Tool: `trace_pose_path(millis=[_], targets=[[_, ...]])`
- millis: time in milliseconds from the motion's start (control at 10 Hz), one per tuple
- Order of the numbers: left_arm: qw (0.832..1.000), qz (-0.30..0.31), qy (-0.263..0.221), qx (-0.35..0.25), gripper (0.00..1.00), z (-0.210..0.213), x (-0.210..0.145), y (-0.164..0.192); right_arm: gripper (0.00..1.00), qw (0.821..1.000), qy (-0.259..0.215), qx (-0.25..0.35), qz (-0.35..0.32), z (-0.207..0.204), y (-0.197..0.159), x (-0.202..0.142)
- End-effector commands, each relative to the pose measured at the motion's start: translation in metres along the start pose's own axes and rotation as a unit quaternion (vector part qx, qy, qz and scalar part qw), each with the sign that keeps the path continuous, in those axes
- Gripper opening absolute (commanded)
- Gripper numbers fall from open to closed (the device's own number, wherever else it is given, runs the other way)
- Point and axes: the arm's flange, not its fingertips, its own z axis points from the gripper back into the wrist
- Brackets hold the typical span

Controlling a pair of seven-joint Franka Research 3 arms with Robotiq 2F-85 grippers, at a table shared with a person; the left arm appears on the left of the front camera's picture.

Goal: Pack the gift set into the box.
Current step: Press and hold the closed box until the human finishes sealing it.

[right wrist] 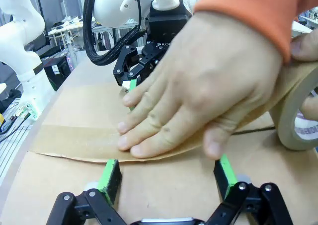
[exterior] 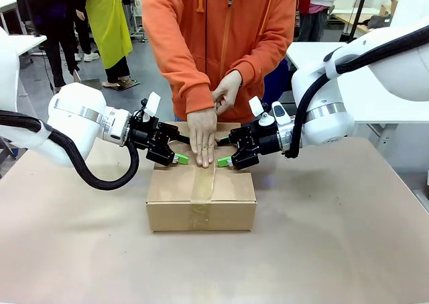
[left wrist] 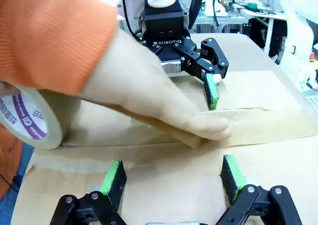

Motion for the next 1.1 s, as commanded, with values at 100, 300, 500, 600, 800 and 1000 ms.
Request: trace_pose_path(millis=[100,300,500,600,800,1000], targets=[[1.0,-0.001,0.002,-0.007,1.0,-0.0007,-0.0059,-0.0023,1.0,1.0,0.007,-0.003,0.001,-0.0002,0.0014,-0.0023],[1.0,-0.001,0.002,-0.007,1.0,-0.0007,-0.0059,-0.0023,1.0,1.0,0.007,-0.003,0.001,-0.0002,0.0014,-0.0023],[1.0,-0.001,0.002,-0.007,1.0,-0.0007,-0.0059,-0.0023,1.0,1.0,0.007,-0.003,0.001,-0.0002,0.0014,-0.0023],[1.0,-0.001,0.002,-0.007,1.0,-0.0007,-0.0059,-0.0023,1.0,1.0,0.007,-0.003,0.001,-0.0002,0.0014,-0.0023],[1.0,-0.001,0.002,-0.007,1.0,-0.0007,-0.0059,-0.0023,1.0,1.0,0.007,-0.003,0.001,-0.0002,0.0014,-0.0023],[1.0,-0.001,0.002,-0.007,1.0,-0.0007,-0.0059,-0.0023,1.0,1.0,0.007,-0.003,0.001,-0.0002,0.0014,-0.0023]])
